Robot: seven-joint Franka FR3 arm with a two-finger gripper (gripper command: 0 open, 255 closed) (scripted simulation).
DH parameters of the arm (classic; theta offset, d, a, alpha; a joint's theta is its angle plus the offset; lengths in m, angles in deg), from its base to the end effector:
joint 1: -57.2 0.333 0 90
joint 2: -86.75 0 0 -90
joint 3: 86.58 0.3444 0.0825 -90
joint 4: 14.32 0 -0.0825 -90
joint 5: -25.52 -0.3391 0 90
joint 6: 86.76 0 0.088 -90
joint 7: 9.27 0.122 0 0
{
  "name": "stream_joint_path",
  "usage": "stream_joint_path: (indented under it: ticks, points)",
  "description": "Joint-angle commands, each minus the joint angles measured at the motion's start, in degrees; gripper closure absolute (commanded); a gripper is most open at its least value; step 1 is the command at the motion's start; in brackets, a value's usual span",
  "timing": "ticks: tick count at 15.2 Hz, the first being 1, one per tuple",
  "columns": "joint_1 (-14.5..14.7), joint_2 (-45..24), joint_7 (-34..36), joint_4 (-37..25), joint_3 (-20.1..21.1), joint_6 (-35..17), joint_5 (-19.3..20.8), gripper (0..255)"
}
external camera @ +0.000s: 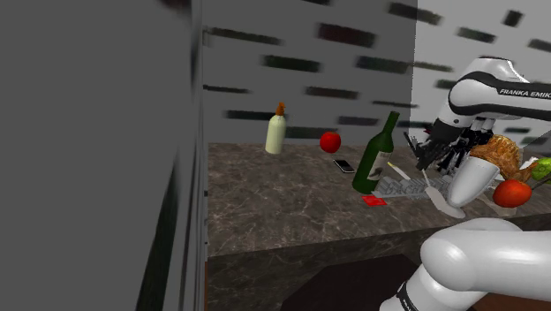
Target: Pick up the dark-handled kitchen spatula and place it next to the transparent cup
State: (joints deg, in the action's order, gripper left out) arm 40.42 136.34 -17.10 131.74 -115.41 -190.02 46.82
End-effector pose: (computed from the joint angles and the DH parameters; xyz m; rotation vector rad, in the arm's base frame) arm 0.1393 -0.2397 0.5147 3.0528 -0.6741 0.1010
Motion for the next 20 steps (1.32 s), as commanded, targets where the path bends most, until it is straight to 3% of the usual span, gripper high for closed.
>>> stream_joint_path:
  ticks: [1,20]
  points:
    - [-0.23,-0.01,-0.01,1.47,-0.6,-1.52,0.55,255]
    - [-1.63,-4.29,0.62,13.2,-6.91,-17.49,5.9,255]
